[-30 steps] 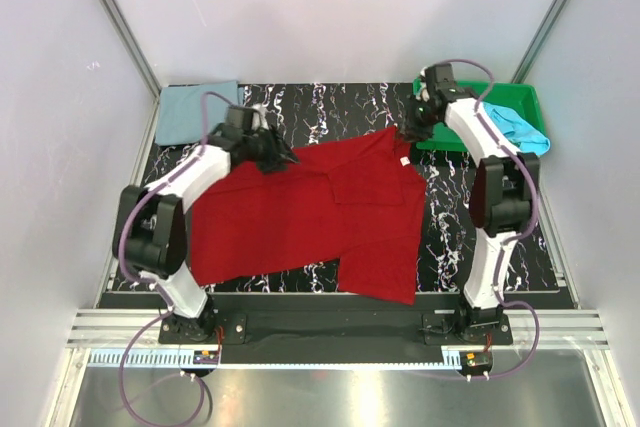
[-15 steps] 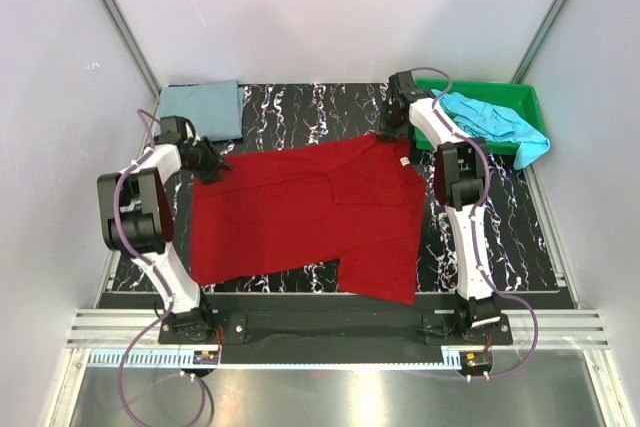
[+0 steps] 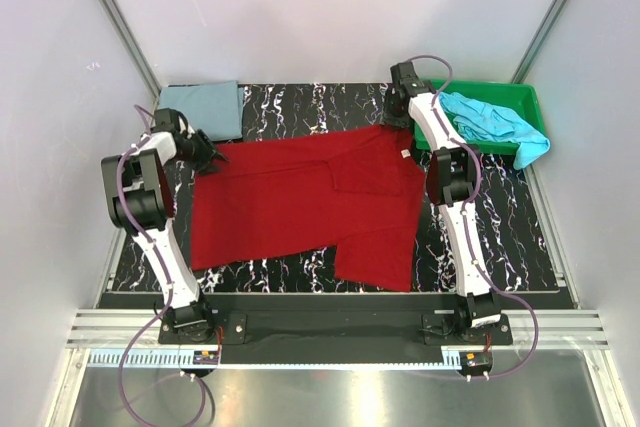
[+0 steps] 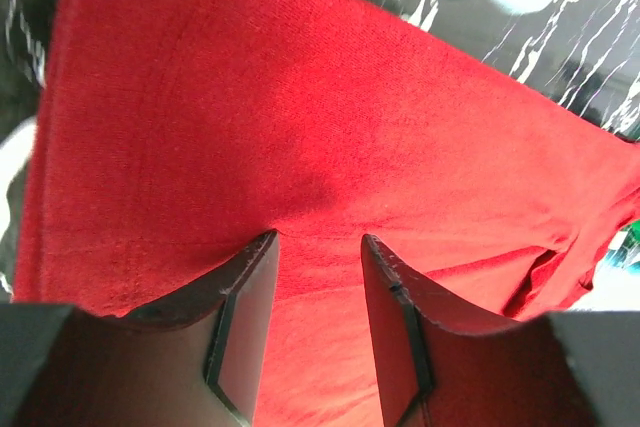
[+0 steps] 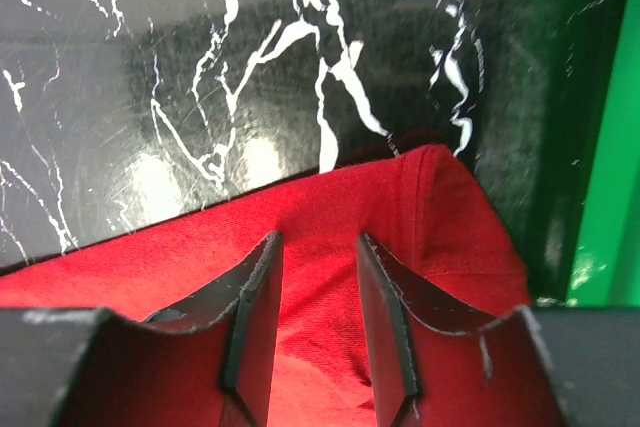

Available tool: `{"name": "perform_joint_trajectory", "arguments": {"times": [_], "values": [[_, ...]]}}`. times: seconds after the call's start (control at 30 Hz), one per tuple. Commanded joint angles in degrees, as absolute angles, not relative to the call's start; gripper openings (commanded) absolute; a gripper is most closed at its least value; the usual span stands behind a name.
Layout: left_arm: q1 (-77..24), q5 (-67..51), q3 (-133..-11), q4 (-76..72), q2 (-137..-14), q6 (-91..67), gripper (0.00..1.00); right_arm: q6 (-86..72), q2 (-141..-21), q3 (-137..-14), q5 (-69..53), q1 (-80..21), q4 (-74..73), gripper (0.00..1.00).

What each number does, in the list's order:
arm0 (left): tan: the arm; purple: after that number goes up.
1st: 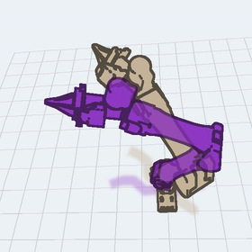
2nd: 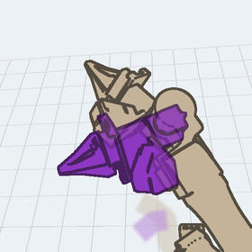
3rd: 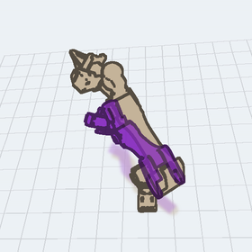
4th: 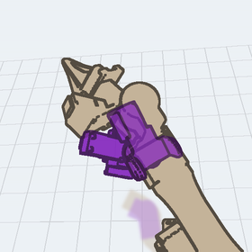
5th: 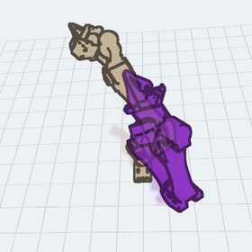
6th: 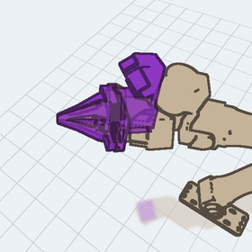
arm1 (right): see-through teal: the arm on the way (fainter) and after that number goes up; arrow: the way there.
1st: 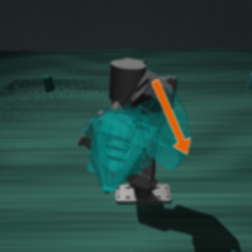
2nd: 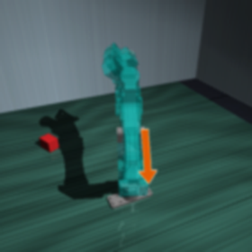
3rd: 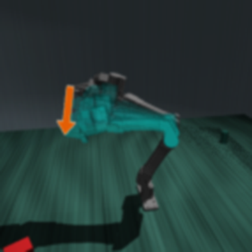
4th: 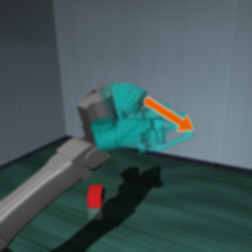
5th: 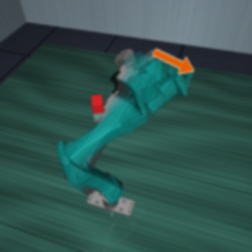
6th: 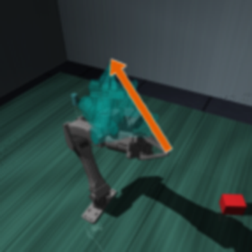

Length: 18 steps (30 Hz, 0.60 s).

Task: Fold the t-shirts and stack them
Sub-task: Fold the tshirt

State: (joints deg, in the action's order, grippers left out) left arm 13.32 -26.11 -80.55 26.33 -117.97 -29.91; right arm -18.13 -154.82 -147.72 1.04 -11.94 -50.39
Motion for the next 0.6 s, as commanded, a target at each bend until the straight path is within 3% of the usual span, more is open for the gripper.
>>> {"name": "perform_joint_trajectory", "arguments": {"times": [0.0, 0.27, 0.57], "values": [[13.98, -24.7, -83.41, 27.51, -118.22, -27.86, 0.47, -14.85, -157.59, -150.99, 3.78, -10.37, -53.44, 0.44], [11.96, -18.91, -73.76, 30.23, -95.33, -26.98, 0.55, -15.2, -146.54, -148.73, 2.72, -12.21, -54.67, 0.51], [4.14, -13.9, -51.44, 31.46, -68.05, -33.3, 0.59, -17.93, -129.94, -140.05, 4.05, -15.38, -65.82, 0.56]]}}
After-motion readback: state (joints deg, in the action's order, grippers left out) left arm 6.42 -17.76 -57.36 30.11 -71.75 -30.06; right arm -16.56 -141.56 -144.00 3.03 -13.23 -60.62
